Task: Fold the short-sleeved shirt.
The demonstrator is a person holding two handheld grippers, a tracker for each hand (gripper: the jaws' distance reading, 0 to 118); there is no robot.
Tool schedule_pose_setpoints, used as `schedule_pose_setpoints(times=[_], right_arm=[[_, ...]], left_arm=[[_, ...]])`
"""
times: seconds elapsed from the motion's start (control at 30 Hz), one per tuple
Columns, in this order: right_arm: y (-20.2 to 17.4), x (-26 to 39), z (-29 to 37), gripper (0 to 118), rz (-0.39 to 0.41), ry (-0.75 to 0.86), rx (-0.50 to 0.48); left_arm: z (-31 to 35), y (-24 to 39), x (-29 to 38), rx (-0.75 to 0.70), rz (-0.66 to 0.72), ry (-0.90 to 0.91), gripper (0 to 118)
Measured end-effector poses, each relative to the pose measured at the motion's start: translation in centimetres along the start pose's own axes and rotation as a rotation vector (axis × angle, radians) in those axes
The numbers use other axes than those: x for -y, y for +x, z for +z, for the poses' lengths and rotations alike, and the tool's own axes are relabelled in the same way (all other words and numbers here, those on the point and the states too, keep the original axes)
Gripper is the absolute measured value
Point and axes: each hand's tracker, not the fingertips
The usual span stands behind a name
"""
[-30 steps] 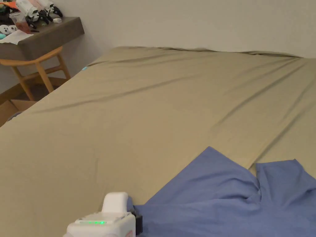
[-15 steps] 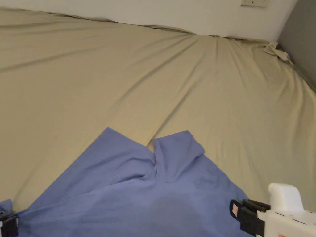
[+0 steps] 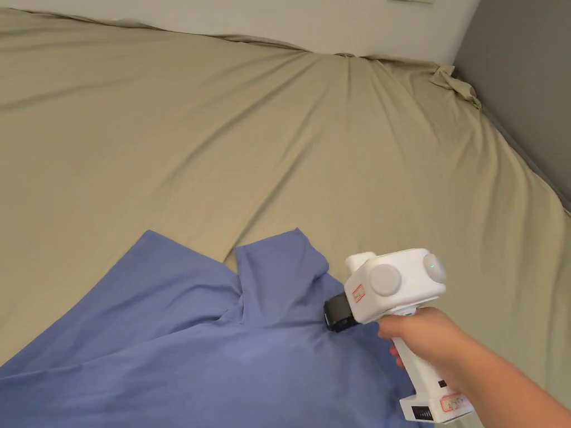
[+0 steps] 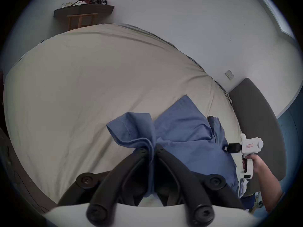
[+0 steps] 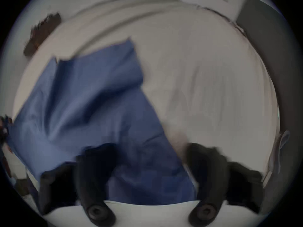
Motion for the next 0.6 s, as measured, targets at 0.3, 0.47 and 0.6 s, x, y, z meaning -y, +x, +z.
schedule_pose_setpoints(times=[0.3, 0.47, 0.6], right_arm=[[-2.0, 4.6, 6.0, 5, -0.147, 0.211, -0.197], [0.2, 8.5, 15.0, 5, -0.294, 0.6, -0.399], [0.8, 8.8, 23.8, 5, -0.211, 0.701, -0.258]], left_arm=[[0.1, -0.5, 0.1, 0.029, -0.007, 0.022, 3], [1.6, 0.1, -0.3, 0.074, 0.05, 0.125, 3], [2.8, 1.8, -3.3, 0.157, 0.066, 0.19, 3]])
